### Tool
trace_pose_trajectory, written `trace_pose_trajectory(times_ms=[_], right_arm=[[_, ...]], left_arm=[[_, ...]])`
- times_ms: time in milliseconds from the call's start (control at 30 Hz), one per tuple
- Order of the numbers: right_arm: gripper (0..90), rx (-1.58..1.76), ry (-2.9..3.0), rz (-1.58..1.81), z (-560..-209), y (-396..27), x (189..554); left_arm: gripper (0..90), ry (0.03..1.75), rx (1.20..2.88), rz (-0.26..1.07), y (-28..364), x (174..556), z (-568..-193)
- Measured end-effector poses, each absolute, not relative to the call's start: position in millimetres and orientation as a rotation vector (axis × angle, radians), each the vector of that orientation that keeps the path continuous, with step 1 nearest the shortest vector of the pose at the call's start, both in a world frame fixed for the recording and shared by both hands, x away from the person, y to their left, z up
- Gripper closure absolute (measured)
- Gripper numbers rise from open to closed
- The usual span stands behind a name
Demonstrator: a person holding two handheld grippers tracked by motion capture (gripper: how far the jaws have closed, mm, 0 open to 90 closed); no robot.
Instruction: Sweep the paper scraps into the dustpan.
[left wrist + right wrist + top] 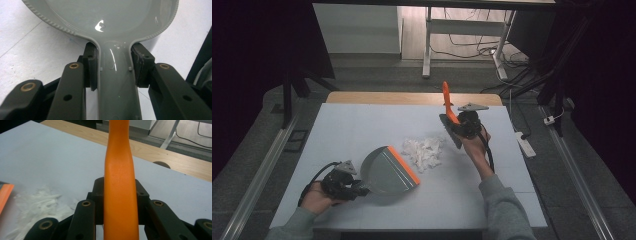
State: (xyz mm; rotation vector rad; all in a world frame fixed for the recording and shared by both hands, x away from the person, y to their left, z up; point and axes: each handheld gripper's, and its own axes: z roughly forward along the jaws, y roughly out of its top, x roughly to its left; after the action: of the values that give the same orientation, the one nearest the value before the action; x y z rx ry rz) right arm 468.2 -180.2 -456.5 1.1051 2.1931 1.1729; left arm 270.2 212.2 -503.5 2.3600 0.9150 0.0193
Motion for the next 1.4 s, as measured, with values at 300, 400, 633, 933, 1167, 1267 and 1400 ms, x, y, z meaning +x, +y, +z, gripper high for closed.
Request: trace_pose_trajectory(times_ms=[300, 400, 633, 933, 1167, 1267, 1400], right_arm=[[70.3, 1.145, 2.211, 1.139, -465.9, -184.6, 481.9], [70.3, 1.143, 2.225, 1.125, -467.6, -182.9, 483.5], [70.3, 1.15, 2.246, 1.071, -469.0, -183.8, 483.9], [70.3, 1.198, 2.254, 1.011, -475.3, -184.9, 493.2], [70.4, 1.194, 2.308, 1.0, -483.4, -172.1, 496.1], [70.5, 1.187, 2.338, 1.0, -485.7, -167.4, 495.9], [70.5, 1.19, 2.37, 1.014, -489.4, -161.9, 494.9]], left_arm=[[61.3, 0.907, 2.368, 0.002, 212.8, 275.8, -506.1], [61.2, 0.92, 2.367, -0.002, 213.0, 280.4, -507.0], [61.2, 0.908, 2.381, -0.026, 207.8, 290.4, -505.8], [61.3, 0.923, 2.374, -0.058, 211.3, 296.5, -509.3], [61.2, 0.924, 2.37, -0.046, 209.1, 297.4, -509.9], [61.3, 0.926, 2.369, -0.044, 208.3, 297.3, -510.1], [61.2, 0.93, 2.367, -0.043, 207.7, 297.0, -510.1]])
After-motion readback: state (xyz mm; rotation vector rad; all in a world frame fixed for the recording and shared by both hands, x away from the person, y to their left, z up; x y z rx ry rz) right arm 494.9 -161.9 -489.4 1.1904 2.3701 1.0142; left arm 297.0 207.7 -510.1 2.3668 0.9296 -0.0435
